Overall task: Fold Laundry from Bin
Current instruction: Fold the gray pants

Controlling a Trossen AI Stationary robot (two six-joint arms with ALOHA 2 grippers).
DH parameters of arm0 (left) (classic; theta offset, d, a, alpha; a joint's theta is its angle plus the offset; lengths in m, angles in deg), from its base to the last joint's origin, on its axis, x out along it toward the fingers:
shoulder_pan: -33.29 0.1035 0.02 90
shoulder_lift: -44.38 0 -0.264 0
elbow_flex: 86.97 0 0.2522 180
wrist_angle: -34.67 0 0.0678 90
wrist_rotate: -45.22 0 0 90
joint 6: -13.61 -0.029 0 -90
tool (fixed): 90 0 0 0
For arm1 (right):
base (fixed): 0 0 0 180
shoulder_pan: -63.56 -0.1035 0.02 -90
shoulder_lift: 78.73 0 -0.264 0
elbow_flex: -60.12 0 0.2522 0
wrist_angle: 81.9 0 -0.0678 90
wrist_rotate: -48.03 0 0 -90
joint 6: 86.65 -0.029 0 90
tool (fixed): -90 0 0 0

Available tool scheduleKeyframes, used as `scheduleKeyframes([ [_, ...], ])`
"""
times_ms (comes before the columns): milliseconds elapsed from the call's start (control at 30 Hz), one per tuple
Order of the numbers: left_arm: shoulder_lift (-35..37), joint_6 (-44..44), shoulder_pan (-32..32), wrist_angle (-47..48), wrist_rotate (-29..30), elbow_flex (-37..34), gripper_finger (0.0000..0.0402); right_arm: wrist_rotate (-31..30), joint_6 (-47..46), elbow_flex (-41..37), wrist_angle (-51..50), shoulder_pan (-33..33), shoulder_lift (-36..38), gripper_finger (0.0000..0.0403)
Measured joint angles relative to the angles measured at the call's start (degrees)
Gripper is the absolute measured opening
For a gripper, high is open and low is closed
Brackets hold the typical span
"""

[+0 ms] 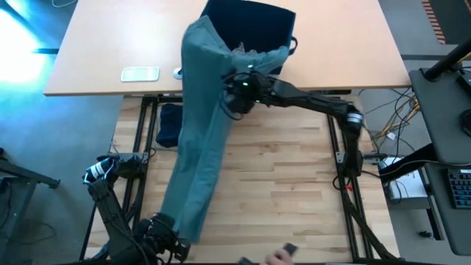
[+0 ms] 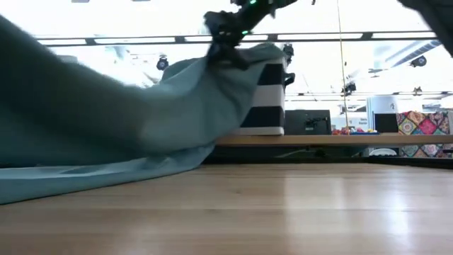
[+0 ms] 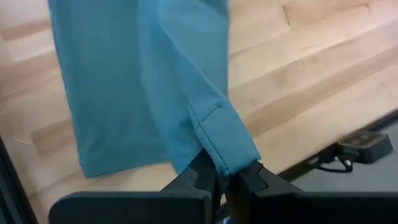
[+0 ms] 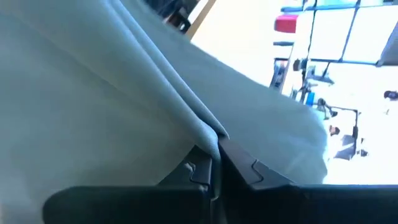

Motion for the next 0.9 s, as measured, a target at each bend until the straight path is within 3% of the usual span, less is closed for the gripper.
scheduleKeyframes([
  [167, 0.04, -0.06, 1.03, 0.2, 0.11, -0.36, 0.0, 2.06, -0.08, 11.72, 0.04, -0.02, -8.95, 0.0009],
  [333, 0.04, -0.1, 1.29, -0.81, 0.09, -0.36, 0.0, 2.84, -3.77, 14.71, -1.19, 0.29, -9.72, 0.0009],
  [533, 0.14, -0.19, 1.36, 0.49, 0.42, -0.34, 0.0, 4.61, -6.43, 11.34, -6.29, 2.44, -5.03, 0.0009],
  [700, 0.8, -1.69, 3.53, -0.32, 4.57, -0.31, 0.0, 4.61, -6.58, 5.67, -14.08, 6.33, 1.52, 0.0009],
  [900, 1.25, -12.94, 9.93, -3.96, 7.92, -0.28, 0.0, 2.27, -6.28, -0.71, -19.23, 12.43, 6.61, 0.0009],
])
